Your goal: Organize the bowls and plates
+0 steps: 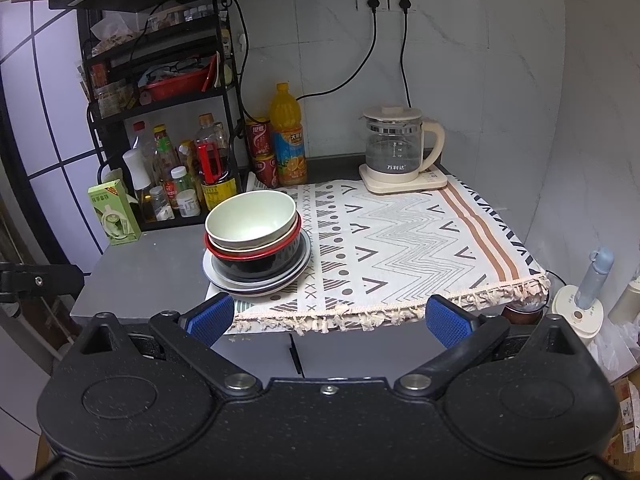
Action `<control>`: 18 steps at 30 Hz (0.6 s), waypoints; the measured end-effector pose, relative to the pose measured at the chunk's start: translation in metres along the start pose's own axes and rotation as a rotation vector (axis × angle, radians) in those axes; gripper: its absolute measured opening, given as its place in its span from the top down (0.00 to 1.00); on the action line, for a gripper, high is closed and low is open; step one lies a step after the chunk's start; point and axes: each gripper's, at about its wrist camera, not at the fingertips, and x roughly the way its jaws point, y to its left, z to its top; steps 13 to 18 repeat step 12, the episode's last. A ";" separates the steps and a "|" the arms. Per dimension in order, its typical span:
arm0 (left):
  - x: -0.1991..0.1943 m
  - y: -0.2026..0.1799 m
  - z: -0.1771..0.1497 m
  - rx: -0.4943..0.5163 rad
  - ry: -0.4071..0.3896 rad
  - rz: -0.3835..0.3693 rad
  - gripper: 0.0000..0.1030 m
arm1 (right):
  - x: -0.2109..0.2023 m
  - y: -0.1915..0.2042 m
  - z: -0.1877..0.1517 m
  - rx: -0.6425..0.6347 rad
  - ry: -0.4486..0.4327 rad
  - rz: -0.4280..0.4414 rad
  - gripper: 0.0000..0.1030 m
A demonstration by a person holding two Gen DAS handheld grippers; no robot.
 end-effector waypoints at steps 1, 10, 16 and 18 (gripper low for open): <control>0.000 0.000 0.000 -0.001 -0.001 0.000 0.01 | 0.001 0.000 0.000 -0.002 0.004 0.001 0.00; 0.001 0.004 0.004 -0.011 0.013 0.015 0.01 | 0.008 0.002 0.001 0.010 0.016 0.014 0.00; 0.005 0.006 0.007 -0.014 0.018 0.014 0.01 | 0.011 0.003 0.002 0.011 0.021 0.015 0.00; 0.005 0.006 0.007 -0.014 0.018 0.014 0.01 | 0.011 0.003 0.002 0.011 0.021 0.015 0.00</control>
